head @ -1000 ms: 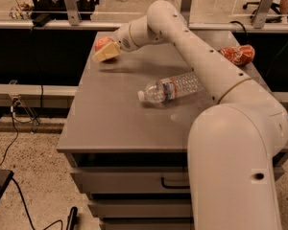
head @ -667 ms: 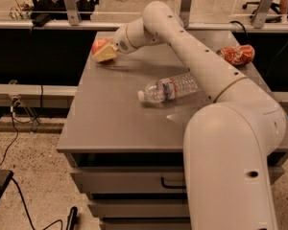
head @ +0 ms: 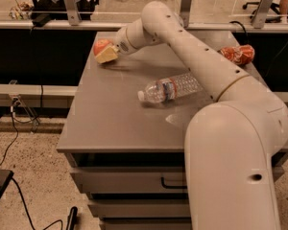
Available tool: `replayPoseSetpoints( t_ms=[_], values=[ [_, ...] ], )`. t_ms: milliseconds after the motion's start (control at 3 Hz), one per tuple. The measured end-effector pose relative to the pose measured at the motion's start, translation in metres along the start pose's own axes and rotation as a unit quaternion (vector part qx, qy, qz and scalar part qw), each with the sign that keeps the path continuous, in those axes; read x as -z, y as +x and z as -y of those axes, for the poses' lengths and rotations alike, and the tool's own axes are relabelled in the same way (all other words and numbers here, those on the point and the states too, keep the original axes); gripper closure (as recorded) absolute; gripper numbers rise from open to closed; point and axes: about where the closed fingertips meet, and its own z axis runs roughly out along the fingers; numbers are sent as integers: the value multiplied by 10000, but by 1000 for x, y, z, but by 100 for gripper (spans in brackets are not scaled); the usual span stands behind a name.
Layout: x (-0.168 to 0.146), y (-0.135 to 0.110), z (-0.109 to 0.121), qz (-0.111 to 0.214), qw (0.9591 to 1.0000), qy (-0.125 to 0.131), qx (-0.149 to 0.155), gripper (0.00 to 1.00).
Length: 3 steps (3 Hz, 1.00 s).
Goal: Pick apple
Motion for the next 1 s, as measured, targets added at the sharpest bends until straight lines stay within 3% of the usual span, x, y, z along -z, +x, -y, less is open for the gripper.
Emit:
replayPoseSetpoints(
  t_ms=[333,667,1000],
  values=[
    [21,-1,12,4,9997,239,-2,96],
    [43,-9,22,178,9993,334,-43,100],
    [53,-15,21,524,9986,20,-80,100]
  ],
)
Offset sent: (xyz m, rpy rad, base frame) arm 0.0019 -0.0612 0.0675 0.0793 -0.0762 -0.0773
